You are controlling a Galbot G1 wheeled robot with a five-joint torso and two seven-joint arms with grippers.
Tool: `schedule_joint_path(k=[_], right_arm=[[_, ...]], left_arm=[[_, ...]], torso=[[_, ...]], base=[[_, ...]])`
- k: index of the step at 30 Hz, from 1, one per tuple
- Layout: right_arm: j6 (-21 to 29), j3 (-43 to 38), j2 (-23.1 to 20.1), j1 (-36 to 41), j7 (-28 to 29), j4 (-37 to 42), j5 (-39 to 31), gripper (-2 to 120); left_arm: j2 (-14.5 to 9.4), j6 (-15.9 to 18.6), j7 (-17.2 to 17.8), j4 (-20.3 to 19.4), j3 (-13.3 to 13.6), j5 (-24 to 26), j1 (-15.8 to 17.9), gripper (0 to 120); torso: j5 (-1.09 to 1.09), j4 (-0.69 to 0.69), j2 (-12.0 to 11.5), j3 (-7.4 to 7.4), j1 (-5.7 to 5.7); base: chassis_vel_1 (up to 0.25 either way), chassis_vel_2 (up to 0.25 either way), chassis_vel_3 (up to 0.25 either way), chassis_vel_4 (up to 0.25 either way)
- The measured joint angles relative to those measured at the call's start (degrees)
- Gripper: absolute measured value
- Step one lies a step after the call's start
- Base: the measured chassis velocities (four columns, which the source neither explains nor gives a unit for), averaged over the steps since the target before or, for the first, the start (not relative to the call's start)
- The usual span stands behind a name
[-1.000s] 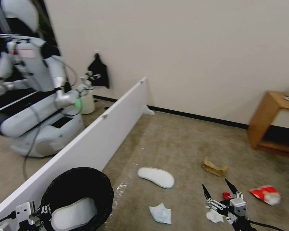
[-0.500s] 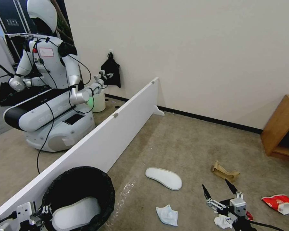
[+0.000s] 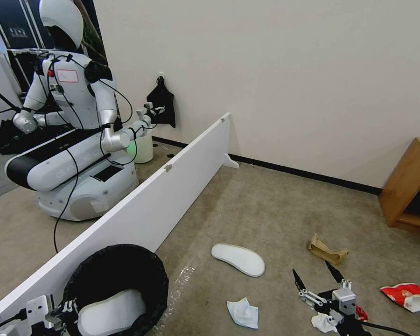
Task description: Pick up the trash bin, then pick up the garbage from the floor and place it into the trash bin.
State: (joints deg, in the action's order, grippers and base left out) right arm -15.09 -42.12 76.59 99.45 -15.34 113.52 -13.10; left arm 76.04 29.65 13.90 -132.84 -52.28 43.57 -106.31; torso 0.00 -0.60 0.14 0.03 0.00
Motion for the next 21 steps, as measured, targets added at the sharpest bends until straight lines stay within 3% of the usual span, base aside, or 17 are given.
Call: schedule_joint_path(k=[9, 11, 13, 21], right_arm=[[2.0, 3.8, -2.1, -1.2, -1.0, -0.4, -1.7, 100], [3.4, 5.6, -2.9, -1.4, 1.6, -0.3, -1.2, 100], [6.0, 9.7, -4.9, -2.5, 8.1, -0.2, 1.2, 100], [12.0, 15.1, -9.5, -8.2, 6.0, -3.1, -0.7, 100]], left_arm=[[-0.1, 1.4, -1.0, -2.0, 0.3, 2.3, -0.5, 3], [0.0, 1.6, -1.0, -2.3, 0.4, 2.4, -0.6, 3], [0.4, 1.9, -1.0, -2.9, 0.5, 2.5, -0.9, 3], [0.9, 2.2, -0.8, -4.4, 0.8, 2.5, -1.2, 3]], torso=[[0.00, -0.02, 0.0, 0.00, 0.00], [0.00, -0.01, 0.0, 0.00, 0.00], [0.00, -0.01, 0.0, 0.00, 0.00], [0.01, -0.01, 0.0, 0.00, 0.00]], base=[[0.000, 0.000, 0.000, 0.000], [0.000, 0.000, 0.000, 0.000], [0.000, 0.000, 0.000, 0.000], [0.000, 0.000, 0.000, 0.000]])
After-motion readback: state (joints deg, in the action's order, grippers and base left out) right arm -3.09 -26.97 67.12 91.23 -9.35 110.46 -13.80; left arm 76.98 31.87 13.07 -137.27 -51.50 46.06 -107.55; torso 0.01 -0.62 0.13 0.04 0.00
